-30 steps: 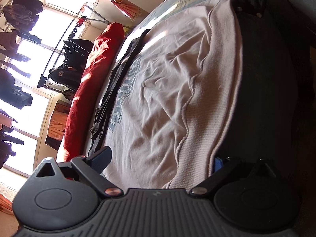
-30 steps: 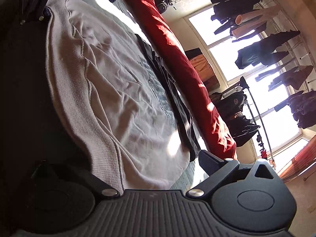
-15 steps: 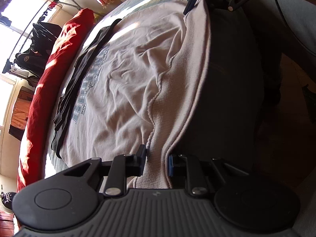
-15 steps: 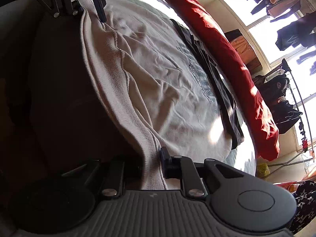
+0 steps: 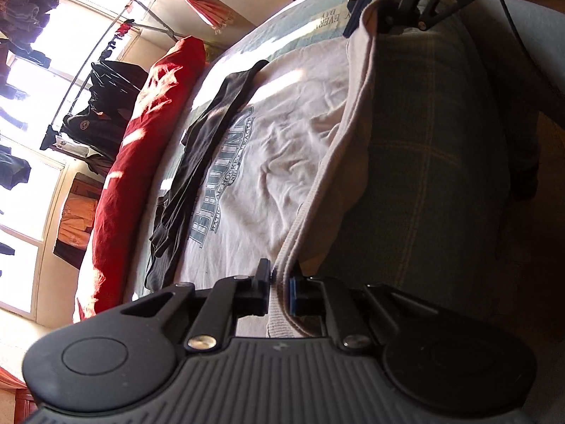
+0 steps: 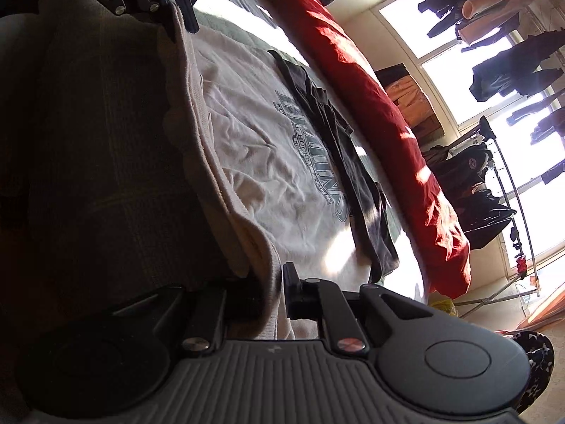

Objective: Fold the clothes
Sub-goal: 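Close both grippers on the ribbed hem, then lift the held hem and fold it over toward the collar with both grippers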

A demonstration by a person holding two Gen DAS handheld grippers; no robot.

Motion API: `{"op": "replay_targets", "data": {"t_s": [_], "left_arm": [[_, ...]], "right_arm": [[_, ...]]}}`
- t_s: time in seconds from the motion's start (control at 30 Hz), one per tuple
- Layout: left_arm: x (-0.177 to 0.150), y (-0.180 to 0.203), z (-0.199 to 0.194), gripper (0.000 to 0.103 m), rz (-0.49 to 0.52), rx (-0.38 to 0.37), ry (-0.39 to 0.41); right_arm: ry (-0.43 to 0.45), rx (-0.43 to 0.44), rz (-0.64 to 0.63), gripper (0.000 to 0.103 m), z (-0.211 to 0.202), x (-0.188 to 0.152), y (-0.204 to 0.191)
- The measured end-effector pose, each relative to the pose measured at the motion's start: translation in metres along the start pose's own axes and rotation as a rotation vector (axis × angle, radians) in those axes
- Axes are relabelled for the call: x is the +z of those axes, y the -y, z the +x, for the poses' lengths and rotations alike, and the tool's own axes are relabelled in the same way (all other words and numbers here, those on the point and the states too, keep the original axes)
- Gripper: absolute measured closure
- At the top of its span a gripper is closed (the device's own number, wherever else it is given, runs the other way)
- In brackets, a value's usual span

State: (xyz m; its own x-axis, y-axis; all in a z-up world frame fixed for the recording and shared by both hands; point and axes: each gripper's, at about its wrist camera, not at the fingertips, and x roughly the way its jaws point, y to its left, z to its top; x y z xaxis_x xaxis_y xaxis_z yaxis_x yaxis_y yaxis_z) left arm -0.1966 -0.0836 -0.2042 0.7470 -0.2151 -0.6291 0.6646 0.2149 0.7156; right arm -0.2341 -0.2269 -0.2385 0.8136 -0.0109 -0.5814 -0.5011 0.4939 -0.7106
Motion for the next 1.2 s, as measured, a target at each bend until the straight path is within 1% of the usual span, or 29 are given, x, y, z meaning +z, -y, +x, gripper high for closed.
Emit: {"op": "replay_targets", "data": {"t_s": [0.13,0.43,0.63,0.73,0.87,1.07,1.2], "left_arm": [[0.002,-0.008,0.006,0.095,0.018,0.021,0.001],[0.009,-0.038,0.029,0.095,0.003,0.072,-0.004],[0.014,-0.06,0.05,0.095,0.005,0.105,-0.003],[0.017,-0.07,0.063,0.095,-0.001,0.121,-0.011],[0.02,-0.084,0.083,0.095,0.0,0.15,-0.015],[0.023,-0.113,0.121,0.095,-0.027,0.186,-0.025],[0.025,-0.133,0.147,0.095,-0.046,0.209,-0.033]], "right_arm": [[0.004,-0.031,-0.013,0.089,0.007,0.005,0.009],[0.007,-0.096,-0.026,0.089,0.033,0.016,0.038],[0.009,-0.146,-0.027,0.089,0.058,0.022,0.06],[0.01,-0.166,-0.031,0.089,0.073,0.026,0.068],[0.008,-0.215,-0.054,0.089,0.095,0.03,0.078],[0.019,-0.259,-0.03,0.089,0.13,0.039,0.104],[0.017,-0.273,-0.017,0.089,0.159,0.045,0.122]]}}
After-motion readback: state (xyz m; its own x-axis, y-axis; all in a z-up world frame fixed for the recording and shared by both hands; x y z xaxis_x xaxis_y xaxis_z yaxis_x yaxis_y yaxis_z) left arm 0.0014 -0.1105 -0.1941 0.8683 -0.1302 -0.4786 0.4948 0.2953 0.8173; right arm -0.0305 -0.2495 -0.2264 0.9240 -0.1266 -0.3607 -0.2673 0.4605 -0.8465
